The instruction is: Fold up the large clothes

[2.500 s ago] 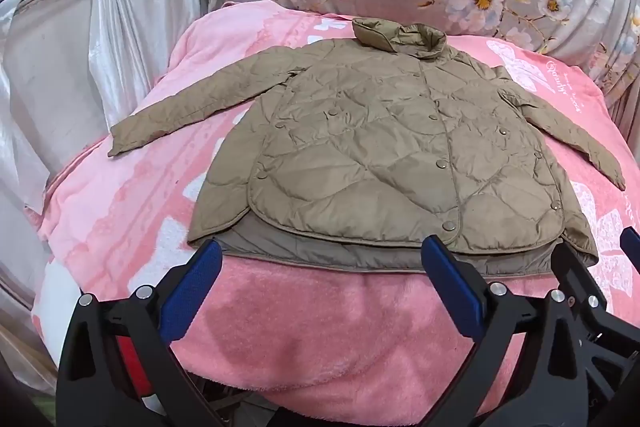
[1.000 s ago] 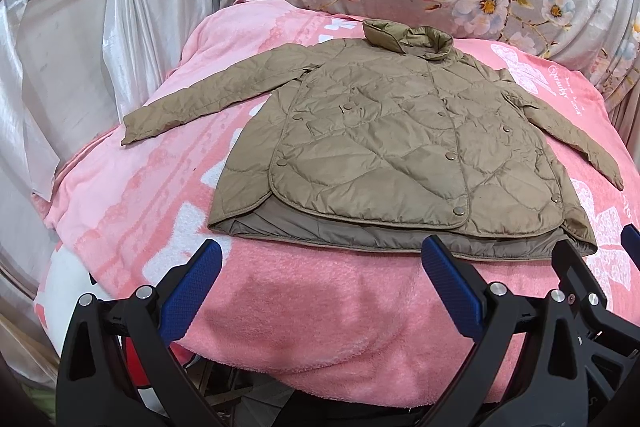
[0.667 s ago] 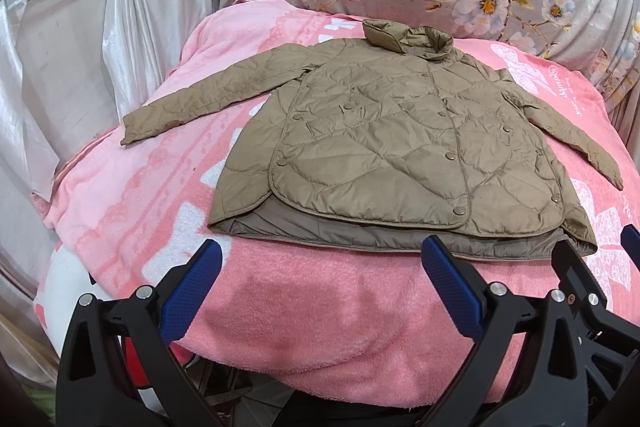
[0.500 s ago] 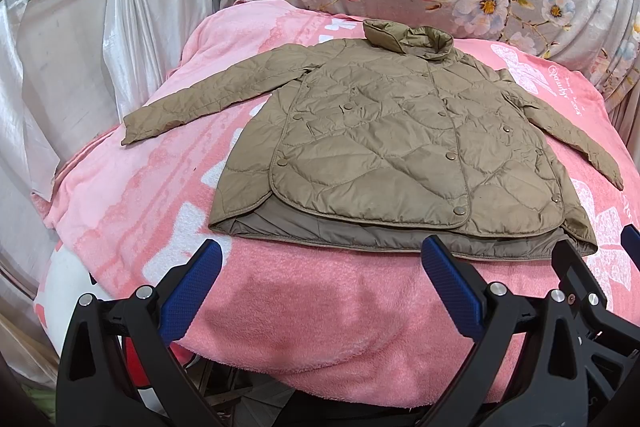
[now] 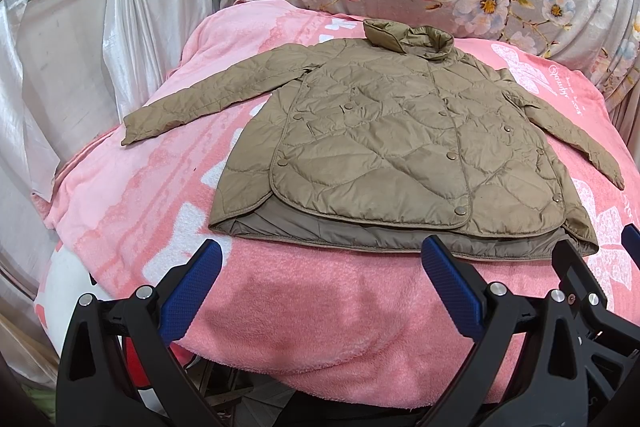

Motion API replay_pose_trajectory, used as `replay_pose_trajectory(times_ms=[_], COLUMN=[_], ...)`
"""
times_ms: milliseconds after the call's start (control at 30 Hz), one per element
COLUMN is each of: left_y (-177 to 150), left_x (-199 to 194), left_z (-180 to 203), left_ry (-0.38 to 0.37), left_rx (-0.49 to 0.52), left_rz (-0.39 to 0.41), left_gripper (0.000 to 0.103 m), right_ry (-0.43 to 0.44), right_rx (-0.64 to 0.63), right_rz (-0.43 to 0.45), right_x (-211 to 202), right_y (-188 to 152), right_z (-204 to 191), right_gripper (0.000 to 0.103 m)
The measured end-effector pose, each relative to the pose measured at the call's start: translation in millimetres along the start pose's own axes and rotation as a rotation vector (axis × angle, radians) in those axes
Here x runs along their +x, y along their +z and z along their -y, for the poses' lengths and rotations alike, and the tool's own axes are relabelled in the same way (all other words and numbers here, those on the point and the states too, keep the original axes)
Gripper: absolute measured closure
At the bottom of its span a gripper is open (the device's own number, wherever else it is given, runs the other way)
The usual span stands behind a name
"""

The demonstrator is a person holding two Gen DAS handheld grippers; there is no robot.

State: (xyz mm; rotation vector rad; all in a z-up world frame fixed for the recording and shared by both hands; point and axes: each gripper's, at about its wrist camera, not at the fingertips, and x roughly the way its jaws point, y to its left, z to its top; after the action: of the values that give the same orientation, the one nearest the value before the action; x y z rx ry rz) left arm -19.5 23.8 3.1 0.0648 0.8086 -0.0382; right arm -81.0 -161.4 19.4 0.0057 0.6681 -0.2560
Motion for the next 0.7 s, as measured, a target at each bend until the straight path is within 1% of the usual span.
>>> replay_pose_trajectory(times_ms=[700], left_y=[1.6], left_x=[3.2], left_z=[-6.3], left_ry=[0.0], left_rx=[-0.003], left_rz=[-0.007], left_gripper=[0.006], right_ry=[0.0], right_rx=[-0.001], right_rz=[-0.007], right_x=[0.4], right_y=[-0.2], right_z=[-3.6], right_gripper=[0.011])
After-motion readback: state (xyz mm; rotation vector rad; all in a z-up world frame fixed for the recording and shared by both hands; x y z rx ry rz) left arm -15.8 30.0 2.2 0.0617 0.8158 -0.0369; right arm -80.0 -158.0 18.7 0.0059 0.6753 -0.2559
